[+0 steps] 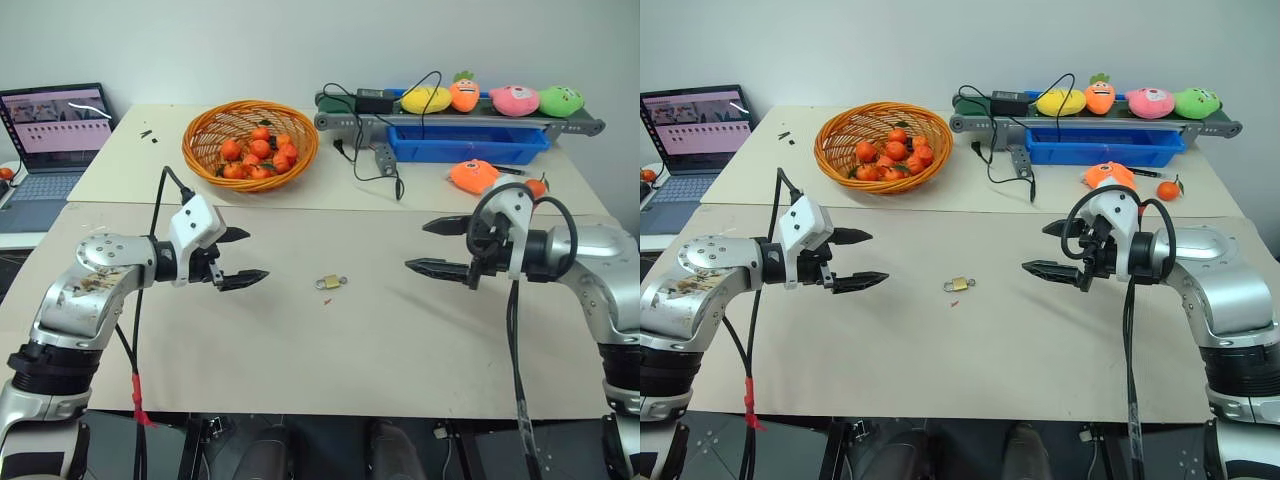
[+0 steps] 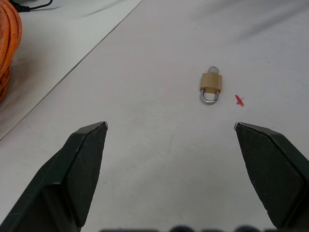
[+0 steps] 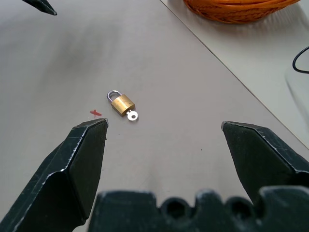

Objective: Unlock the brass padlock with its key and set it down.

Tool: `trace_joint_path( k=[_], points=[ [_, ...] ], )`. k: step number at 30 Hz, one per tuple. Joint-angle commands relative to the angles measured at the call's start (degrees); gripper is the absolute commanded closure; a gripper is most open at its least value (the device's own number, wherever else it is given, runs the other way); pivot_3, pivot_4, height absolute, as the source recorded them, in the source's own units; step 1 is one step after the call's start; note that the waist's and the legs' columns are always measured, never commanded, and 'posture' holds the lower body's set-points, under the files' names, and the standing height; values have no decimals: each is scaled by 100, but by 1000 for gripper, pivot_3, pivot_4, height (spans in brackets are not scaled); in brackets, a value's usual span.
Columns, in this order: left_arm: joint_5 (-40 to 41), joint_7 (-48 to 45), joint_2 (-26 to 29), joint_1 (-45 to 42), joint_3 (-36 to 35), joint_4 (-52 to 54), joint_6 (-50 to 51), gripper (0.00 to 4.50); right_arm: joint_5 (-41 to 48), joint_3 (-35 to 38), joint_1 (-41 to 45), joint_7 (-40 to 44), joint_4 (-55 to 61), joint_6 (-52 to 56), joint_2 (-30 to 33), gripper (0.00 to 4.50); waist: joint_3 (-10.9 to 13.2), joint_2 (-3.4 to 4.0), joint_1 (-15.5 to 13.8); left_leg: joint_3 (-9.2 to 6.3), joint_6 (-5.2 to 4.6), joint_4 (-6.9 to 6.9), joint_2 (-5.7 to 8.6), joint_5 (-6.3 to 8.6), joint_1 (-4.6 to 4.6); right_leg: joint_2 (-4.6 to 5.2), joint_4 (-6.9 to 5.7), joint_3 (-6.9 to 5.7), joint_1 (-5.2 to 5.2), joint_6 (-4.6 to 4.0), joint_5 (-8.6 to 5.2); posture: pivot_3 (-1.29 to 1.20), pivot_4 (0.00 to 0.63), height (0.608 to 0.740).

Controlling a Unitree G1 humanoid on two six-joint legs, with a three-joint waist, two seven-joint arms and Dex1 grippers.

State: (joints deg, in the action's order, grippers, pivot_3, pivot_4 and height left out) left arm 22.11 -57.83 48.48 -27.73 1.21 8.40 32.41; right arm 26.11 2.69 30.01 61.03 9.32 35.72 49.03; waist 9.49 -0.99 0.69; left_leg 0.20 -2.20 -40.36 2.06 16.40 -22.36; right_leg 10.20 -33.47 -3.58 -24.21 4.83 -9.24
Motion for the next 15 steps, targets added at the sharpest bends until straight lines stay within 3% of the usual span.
trace_joint_path(
  k=[1, 6, 15],
  points=[
    [97, -222, 50, 4, -100, 28, -111, 0, 226, 268, 46, -52, 191, 163, 59, 63, 0, 0, 0, 0, 0, 0, 0, 0, 0, 0, 0, 0, 0, 0, 0, 0, 150, 740],
    [121, -471, -39, -250, -104, -251, -230, 0, 405, 395, 218, -73, 206, 492, 199, 63, 0, 0, 0, 0, 0, -2, 0, 0, 1, 0, -3, 0, 0, 0, 0, 0, 150, 740],
    [121, -528, -726, -632, 130, -535, -424, 0, 628, 727, -144, -195, 673, 610, 349, 63, 1, -3, -34, -1, -2, -7, 0, 1, -2, 0, -3, -2, 2, 0, 0, 0, 150, 740]
  ],
)
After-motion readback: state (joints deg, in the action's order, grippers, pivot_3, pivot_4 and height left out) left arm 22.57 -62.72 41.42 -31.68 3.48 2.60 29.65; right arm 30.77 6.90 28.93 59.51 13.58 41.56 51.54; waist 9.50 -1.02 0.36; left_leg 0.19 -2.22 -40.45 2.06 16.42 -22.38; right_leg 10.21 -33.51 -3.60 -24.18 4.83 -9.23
